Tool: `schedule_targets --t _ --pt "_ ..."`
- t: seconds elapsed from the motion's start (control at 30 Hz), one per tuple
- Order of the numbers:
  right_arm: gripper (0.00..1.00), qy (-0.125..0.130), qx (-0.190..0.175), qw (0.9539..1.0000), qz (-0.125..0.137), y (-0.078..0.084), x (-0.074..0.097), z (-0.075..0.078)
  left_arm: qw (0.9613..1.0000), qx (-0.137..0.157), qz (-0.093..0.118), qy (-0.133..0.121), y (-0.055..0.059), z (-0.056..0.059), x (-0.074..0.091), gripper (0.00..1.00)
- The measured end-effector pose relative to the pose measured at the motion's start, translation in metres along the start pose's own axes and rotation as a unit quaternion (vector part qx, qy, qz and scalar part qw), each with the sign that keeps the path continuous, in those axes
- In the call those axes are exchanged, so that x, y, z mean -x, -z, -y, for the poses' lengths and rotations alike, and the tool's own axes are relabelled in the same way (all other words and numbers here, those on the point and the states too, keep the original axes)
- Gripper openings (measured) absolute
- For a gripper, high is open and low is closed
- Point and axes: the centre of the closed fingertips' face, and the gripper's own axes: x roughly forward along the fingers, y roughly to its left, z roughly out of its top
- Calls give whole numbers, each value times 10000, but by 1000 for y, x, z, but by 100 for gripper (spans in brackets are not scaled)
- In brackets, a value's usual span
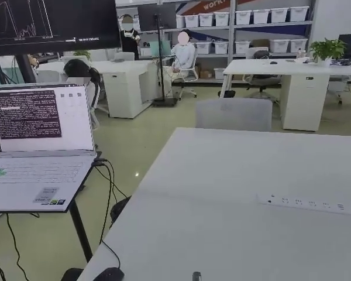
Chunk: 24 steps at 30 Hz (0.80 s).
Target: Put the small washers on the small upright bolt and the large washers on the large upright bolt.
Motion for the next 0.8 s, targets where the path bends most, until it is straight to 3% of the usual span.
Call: schedule_targets --t 0.3,0.8 --pt "92 25 -68 10000 -3 -4 -3 1 9998 171 70 2 1 -8 4 87" --pt "90 81 -54 9998 -146 -15 -10 7 9999 -107 -54 99 2 -12 2 83"
